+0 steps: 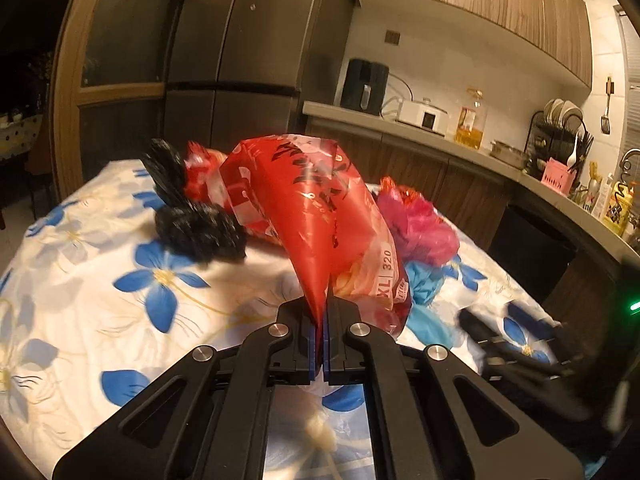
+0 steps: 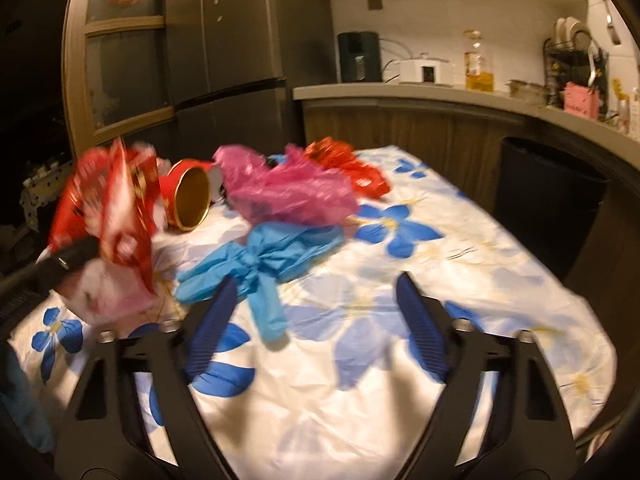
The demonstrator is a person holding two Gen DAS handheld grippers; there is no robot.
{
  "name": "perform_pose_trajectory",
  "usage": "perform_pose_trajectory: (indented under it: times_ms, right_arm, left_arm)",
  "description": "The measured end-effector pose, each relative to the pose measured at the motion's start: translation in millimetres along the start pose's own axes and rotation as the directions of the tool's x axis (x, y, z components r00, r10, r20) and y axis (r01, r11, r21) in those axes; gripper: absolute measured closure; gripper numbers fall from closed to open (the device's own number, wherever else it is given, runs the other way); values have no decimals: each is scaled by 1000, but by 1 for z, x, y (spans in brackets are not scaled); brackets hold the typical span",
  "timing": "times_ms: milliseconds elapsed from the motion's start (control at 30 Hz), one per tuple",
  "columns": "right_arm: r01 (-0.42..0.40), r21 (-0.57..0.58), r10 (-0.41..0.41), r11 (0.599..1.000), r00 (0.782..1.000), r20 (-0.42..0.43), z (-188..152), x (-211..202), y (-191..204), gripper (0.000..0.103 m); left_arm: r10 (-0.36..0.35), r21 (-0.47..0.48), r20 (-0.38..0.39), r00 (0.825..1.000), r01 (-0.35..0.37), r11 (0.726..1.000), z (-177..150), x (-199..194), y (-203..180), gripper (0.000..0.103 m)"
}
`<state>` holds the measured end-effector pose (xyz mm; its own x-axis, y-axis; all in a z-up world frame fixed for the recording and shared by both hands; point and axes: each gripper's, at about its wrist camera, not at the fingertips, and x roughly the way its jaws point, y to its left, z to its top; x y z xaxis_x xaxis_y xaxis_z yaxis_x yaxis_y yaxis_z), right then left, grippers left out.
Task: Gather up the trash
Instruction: 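Grasp the red plastic bag with the left tool while the right tool grasps the blue glove, then carry the red bag and blue glove over the black trash bin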
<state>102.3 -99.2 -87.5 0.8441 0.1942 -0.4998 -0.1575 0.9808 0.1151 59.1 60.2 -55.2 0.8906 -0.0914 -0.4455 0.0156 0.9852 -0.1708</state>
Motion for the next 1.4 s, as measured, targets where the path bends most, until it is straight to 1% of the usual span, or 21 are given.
perform_pose_trajectory:
  times_ms: [33, 67, 200, 267, 300, 367, 400, 467, 600, 800, 967, 1233, 1400]
  right_arm:
    - [-10, 1, 10, 1000, 1000, -10, -3, 6, 2, 45]
    - [-13, 2, 13, 1000, 1000, -24, -5, 12, 4, 50]
    - [-40, 12, 40, 999, 998, -56, -8, 24, 7, 62]
    - [-49, 2, 49, 999, 997, -65, -9, 28, 10, 73]
    - [-57, 2, 57, 998, 996, -70, -10, 29, 11, 76]
    - [-74, 2, 74, 997, 994, -80, -11, 28, 13, 88]
    - [-79, 2, 78, 997, 993, -84, -11, 30, 12, 90]
    - [-98, 4, 98, 995, 992, -84, -11, 28, 13, 100]
    - [-120, -13, 119, 993, 991, -63, -11, 16, 14, 102]
    - [-158, -21, 157, 987, 987, -28, -3, -19, 9, 102]
    - [-170, -21, 170, 985, 984, 49, 15, -55, -2, 103]
    - [-147, -1, 146, 989, 980, 136, 40, -92, -28, 103]
    - [-131, 10, 127, 991, 976, 179, 54, -105, -45, 103]
  left_arm:
    - [0, 0, 5, 1000, 0, 1000, 1, -2, 1, 101]
    - [1, 0, 11, 1000, -1, 1000, 2, -5, 1, 101]
    - [5, 6, 14, 1000, -5, 1000, 0, -8, 2, 101]
    - [4, -1, 9, 1000, -4, 1000, -1, -6, 3, 101]
    - [2, -3, 7, 1000, -2, 1000, -1, -6, 3, 101]
    - [1, 0, 8, 1000, -1, 1000, -2, -7, 3, 101]
    - [0, 2, 10, 1000, 0, 1000, -2, -7, 3, 101]
    - [1, 5, 14, 1000, -1, 1000, -1, -8, 2, 101]
    - [4, 16, 15, 1000, -4, 1000, -1, -10, 0, 102]
    - [14, 19, 31, 999, -15, 1000, 4, -15, -2, 102]
    - [8, 28, 40, 999, -9, 1000, 9, -17, -13, 102]
    - [-6, 58, 47, 999, 4, 998, 16, -18, -38, 102]
    - [-27, 84, 49, 998, 23, 996, 25, -14, -57, 102]
